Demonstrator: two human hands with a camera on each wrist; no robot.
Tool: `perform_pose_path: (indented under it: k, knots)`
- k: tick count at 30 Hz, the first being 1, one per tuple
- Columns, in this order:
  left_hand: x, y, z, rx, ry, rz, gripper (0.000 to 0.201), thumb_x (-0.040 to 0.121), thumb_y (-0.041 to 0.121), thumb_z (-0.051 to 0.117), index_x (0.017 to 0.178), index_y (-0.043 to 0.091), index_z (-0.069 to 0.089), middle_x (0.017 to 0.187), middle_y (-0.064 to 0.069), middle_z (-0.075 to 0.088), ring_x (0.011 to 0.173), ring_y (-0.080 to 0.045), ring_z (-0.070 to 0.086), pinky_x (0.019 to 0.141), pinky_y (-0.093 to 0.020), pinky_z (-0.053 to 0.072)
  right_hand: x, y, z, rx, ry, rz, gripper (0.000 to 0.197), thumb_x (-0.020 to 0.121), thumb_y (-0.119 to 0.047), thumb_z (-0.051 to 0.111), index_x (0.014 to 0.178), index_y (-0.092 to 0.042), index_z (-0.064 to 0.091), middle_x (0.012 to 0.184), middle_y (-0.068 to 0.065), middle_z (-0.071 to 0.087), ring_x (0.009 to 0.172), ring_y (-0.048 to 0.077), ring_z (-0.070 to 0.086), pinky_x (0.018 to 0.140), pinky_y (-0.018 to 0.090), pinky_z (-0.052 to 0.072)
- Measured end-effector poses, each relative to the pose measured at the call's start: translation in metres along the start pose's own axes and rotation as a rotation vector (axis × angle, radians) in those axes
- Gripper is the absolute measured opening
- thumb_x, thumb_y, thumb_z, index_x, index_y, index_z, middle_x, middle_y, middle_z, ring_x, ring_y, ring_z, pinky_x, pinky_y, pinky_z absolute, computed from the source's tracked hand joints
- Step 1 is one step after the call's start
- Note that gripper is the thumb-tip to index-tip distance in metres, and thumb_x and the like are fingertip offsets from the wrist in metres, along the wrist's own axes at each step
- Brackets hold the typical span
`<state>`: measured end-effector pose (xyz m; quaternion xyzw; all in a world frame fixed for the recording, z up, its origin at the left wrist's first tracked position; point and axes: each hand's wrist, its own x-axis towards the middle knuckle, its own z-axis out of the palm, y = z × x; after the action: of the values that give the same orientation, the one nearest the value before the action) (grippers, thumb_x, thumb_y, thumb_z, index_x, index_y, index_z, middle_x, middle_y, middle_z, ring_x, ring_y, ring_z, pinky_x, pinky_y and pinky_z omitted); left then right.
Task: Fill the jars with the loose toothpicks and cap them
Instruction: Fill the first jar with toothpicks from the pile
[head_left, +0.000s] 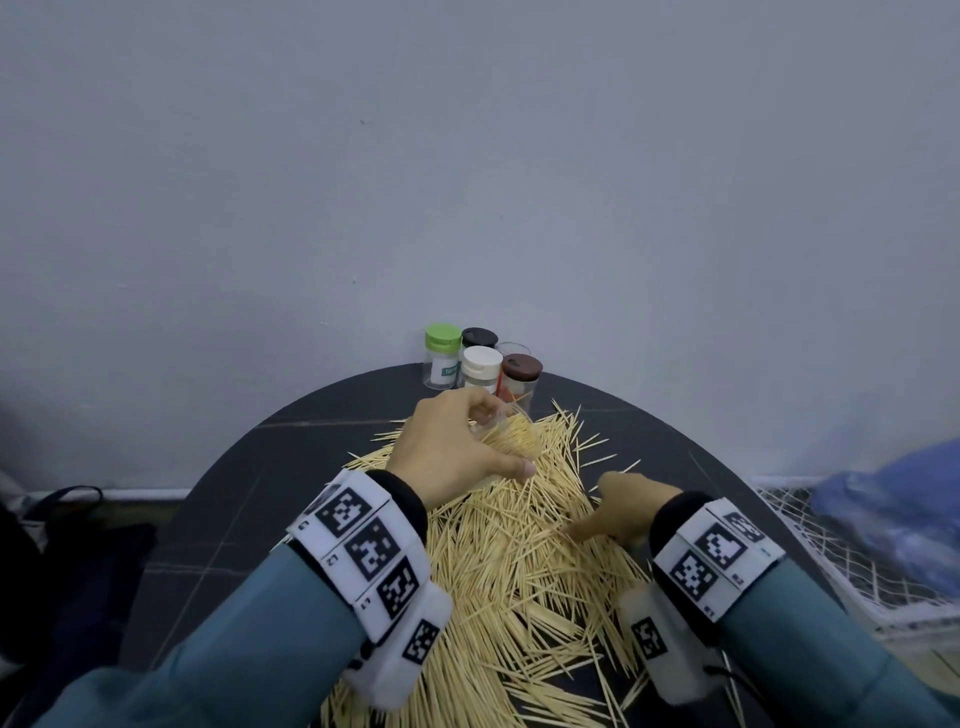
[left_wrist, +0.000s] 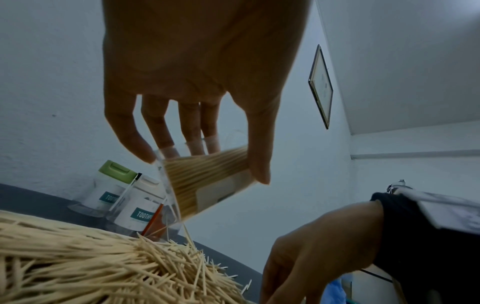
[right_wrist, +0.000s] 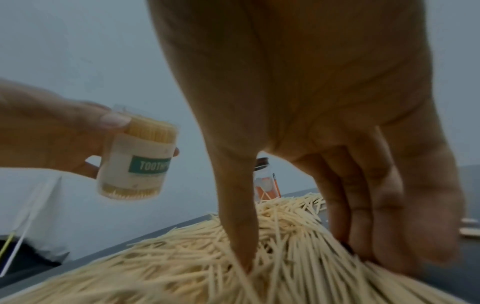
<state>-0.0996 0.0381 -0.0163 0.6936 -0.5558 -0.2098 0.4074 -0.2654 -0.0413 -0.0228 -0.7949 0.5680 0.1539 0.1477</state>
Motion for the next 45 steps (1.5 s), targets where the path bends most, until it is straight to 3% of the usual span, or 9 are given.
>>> perform_pose_path:
  k: [7, 11, 13, 18, 23, 26, 30, 37, 45]
  knots:
    - [-0.001, 0.002, -0.002, -0.017, 0.000, 0.000, 0.065, 0.056, 0.038, 0.088, 0.114, 0.024, 0.063, 0.111, 0.008, 0.064, 0.100, -0.010, 0.056, 0.087, -0.027, 0.046, 0.004, -0.025, 0.004, -0.067, -0.036, -0.011, 0.044, 0.090, -0.032, 0.057, 0.123, -0.004, 0.049, 0.103, 0.006, 0.059, 0.077, 0.015, 0.056, 0.064, 0.023, 0.046]
    - [-0.003, 0.004, -0.003, -0.032, -0.006, 0.003, 0.065, 0.055, 0.038, 0.089, 0.113, 0.023, 0.063, 0.113, 0.007, 0.063, 0.102, -0.012, 0.056, 0.091, -0.031, 0.047, 0.008, -0.030, 0.006, -0.124, -0.017, -0.004, 0.039, 0.094, -0.029, 0.050, 0.124, -0.005, 0.048, 0.122, 0.008, 0.057, 0.110, 0.020, 0.057, 0.077, 0.024, 0.044]
    - [-0.003, 0.005, -0.004, -0.043, -0.002, 0.005, 0.065, 0.055, 0.037, 0.089, 0.113, 0.023, 0.063, 0.112, 0.007, 0.063, 0.101, -0.011, 0.056, 0.090, -0.029, 0.046, 0.010, -0.029, 0.007, -0.099, -0.037, -0.008, 0.035, 0.095, -0.026, 0.047, 0.122, -0.004, 0.051, 0.118, 0.009, 0.058, 0.101, 0.019, 0.057, 0.070, 0.020, 0.044]
    - [-0.003, 0.005, -0.005, -0.062, -0.005, 0.004, 0.064, 0.056, 0.036, 0.089, 0.114, 0.022, 0.062, 0.113, 0.007, 0.063, 0.099, -0.009, 0.054, 0.088, -0.026, 0.045, 0.016, -0.016, 0.002, 0.076, -0.106, -0.019, 0.030, 0.097, -0.021, 0.040, 0.069, -0.015, 0.046, 0.088, 0.005, 0.059, 0.065, 0.012, 0.048, 0.055, 0.017, 0.036]
    - [-0.003, 0.006, -0.005, -0.068, -0.011, -0.004, 0.064, 0.056, 0.036, 0.089, 0.113, 0.022, 0.063, 0.113, 0.006, 0.063, 0.100, -0.010, 0.056, 0.089, -0.028, 0.045, 0.023, -0.001, 0.001, 0.291, -0.158, -0.074, 0.023, 0.093, -0.012, 0.050, 0.071, -0.016, 0.053, 0.076, 0.000, 0.056, 0.064, 0.008, 0.053, 0.075, 0.025, 0.047]
    - [-0.003, 0.005, -0.004, -0.058, -0.007, -0.010, 0.064, 0.055, 0.036, 0.089, 0.112, 0.023, 0.063, 0.112, 0.006, 0.064, 0.101, -0.011, 0.057, 0.092, -0.030, 0.046, 0.023, 0.004, 0.004, 0.374, -0.156, -0.099, 0.029, 0.093, -0.006, 0.048, 0.066, -0.017, 0.050, 0.071, -0.001, 0.051, 0.059, 0.005, 0.050, 0.068, 0.019, 0.047]
    - [-0.002, 0.004, -0.003, -0.048, -0.008, -0.016, 0.064, 0.055, 0.037, 0.089, 0.112, 0.023, 0.063, 0.111, 0.006, 0.064, 0.101, -0.012, 0.058, 0.093, -0.032, 0.047, 0.023, 0.011, 0.006, 0.475, -0.186, -0.109, 0.038, 0.091, 0.001, 0.046, 0.056, -0.010, 0.055, 0.063, 0.004, 0.055, 0.062, 0.016, 0.051, 0.075, 0.034, 0.043]
    - [-0.002, 0.003, -0.001, -0.014, -0.015, -0.003, 0.066, 0.056, 0.038, 0.088, 0.115, 0.023, 0.062, 0.110, 0.007, 0.064, 0.100, -0.009, 0.057, 0.086, -0.025, 0.045, 0.023, 0.019, 0.005, 0.594, -0.306, -0.105, 0.021, 0.096, -0.004, 0.039, 0.089, 0.001, 0.058, 0.064, 0.002, 0.051, 0.057, 0.011, 0.046, 0.063, 0.024, 0.042]
    - [-0.004, 0.003, 0.000, -0.010, -0.020, 0.008, 0.064, 0.058, 0.037, 0.087, 0.115, 0.023, 0.062, 0.110, 0.008, 0.063, 0.096, -0.008, 0.056, 0.079, -0.022, 0.041, 0.021, 0.030, 0.004, 0.886, -0.368, -0.169, 0.029, 0.100, -0.004, 0.031, 0.078, -0.007, 0.049, 0.057, 0.000, 0.046, 0.044, 0.006, 0.043, 0.046, 0.018, 0.041]
